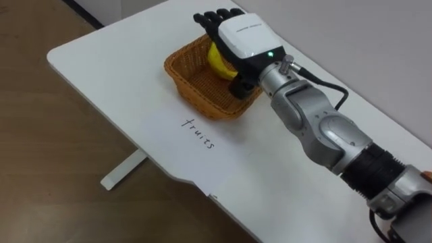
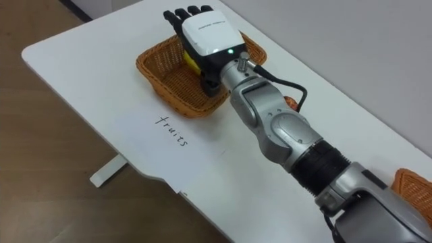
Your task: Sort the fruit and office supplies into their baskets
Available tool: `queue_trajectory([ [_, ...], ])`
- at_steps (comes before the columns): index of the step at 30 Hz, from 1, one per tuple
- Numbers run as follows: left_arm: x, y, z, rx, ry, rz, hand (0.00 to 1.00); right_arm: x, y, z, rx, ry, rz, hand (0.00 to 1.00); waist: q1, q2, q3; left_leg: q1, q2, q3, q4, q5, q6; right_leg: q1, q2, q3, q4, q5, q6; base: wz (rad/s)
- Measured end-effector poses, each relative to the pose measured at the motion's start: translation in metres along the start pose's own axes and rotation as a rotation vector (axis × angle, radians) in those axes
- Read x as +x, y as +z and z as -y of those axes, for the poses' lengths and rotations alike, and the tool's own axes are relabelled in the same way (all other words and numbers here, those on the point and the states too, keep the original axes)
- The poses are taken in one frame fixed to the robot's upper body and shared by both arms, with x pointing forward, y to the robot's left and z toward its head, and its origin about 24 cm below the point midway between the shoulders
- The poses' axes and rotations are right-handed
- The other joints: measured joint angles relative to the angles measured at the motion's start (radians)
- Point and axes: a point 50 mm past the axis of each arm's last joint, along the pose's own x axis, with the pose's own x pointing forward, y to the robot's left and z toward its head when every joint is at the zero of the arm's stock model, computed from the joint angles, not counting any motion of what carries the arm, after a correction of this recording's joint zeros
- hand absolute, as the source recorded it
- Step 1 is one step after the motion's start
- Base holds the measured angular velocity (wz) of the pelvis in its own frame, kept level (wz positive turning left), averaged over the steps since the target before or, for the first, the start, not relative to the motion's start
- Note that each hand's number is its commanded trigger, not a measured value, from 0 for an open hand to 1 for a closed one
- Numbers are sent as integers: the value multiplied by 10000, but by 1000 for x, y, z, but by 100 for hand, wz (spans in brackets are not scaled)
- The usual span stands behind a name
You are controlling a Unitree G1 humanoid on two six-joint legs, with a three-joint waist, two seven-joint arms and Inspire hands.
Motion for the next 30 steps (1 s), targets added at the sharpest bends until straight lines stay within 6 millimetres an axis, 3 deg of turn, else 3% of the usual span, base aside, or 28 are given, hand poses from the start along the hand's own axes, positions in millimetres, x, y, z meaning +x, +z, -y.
queue_trajectory([
  [5,-2,-7,1,-12,24,-159,0,1,-17,10,1972,-200,-696,0,-372,15,21,24,-6,61,95,0,0,33,-6,65,-4,1,-1,-2],
  [8,-3,-12,1,-133,70,-299,0,0,-37,28,4001,-998,-1370,0,-839,131,71,-14,-10,46,207,-1,0,60,-13,27,3,1,-1,0],
  [11,-6,-14,8,-212,-45,-395,0,-9,-56,43,6104,-2122,-1895,0,-1201,457,54,16,-41,112,186,-6,13,111,-54,46,14,5,6,-5],
  [13,-10,-17,17,-338,-210,-457,0,-18,-65,48,7143,-2796,-2103,0,-1423,865,-7,203,-43,343,145,-19,52,181,-102,202,17,11,17,-24],
  [16,-13,-17,26,-564,-277,-479,0,-33,-79,40,7999,-3342,-2662,0,-1612,1232,-162,401,-39,576,-19,20,105,254,-137,489,17,17,31,-22],
  [18,-14,-16,29,-607,-314,-464,0,-39,-83,33,8282,-3371,-3000,0,-1662,1365,-187,549,0,782,-156,56,96,246,-131,649,18,17,32,-26],
  [23,-13,-9,30,-686,-233,-328,0,-47,-91,17,9834,-3536,-3748,0,-2131,1459,-182,672,28,824,-197,73,72,296,-104,743,19,17,31,-8],
  [30,-14,-10,35,-656,-337,-519,0,-49,-97,10,11267,-3759,-4366,0,-2148,1574,-173,869,25,868,-218,69,78,436,-117,827,23,18,32,-2],
])
